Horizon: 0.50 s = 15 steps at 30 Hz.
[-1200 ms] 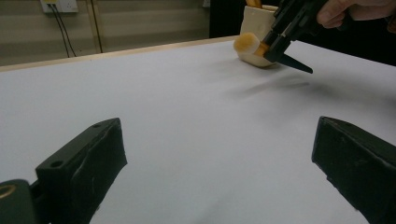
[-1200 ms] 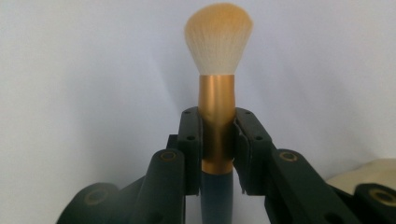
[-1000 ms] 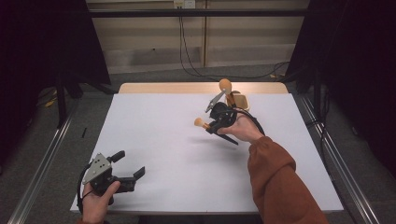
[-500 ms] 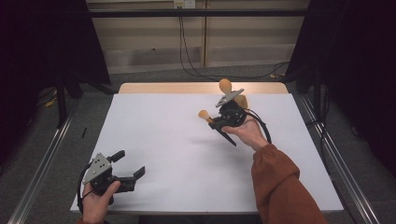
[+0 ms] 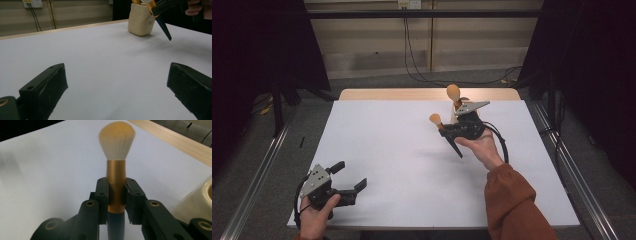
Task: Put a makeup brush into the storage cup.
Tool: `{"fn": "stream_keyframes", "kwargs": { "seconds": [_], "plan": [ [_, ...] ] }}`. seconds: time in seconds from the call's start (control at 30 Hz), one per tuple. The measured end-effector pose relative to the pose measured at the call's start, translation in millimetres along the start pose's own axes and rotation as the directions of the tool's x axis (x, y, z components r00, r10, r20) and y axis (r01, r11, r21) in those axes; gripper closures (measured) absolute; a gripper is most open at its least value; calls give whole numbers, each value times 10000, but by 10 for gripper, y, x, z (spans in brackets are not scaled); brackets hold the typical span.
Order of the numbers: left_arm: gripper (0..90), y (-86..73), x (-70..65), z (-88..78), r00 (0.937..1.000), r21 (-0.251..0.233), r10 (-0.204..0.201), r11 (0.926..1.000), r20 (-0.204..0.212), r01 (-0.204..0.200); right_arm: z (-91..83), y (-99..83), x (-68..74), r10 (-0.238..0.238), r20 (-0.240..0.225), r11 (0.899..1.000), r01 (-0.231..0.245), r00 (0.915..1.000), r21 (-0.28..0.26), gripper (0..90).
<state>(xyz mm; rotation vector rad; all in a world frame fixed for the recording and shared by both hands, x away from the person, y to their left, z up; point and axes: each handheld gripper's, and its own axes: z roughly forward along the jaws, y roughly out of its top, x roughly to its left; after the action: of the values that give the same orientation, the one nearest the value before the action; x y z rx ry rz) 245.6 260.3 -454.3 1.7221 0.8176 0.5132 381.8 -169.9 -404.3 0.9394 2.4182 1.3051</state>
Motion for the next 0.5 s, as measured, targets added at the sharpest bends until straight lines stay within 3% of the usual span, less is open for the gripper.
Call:
{"fn": "stream_keyframes", "kwargs": {
  "seconds": [0.2, 0.5],
  "plan": [
    [26, -3, 10, -7, 9998, -24, -96, 10000, -156, 96, -60, -59, -2, 263, 178, 9956, -246, 9995, -904, 749],
    [26, -2, 1, -5, 10000, -26, -3, 10000, -75, 3, -150, -120, -21, 704, 98, 9784, -671, 9975, -1957, 748]
  ]
}}
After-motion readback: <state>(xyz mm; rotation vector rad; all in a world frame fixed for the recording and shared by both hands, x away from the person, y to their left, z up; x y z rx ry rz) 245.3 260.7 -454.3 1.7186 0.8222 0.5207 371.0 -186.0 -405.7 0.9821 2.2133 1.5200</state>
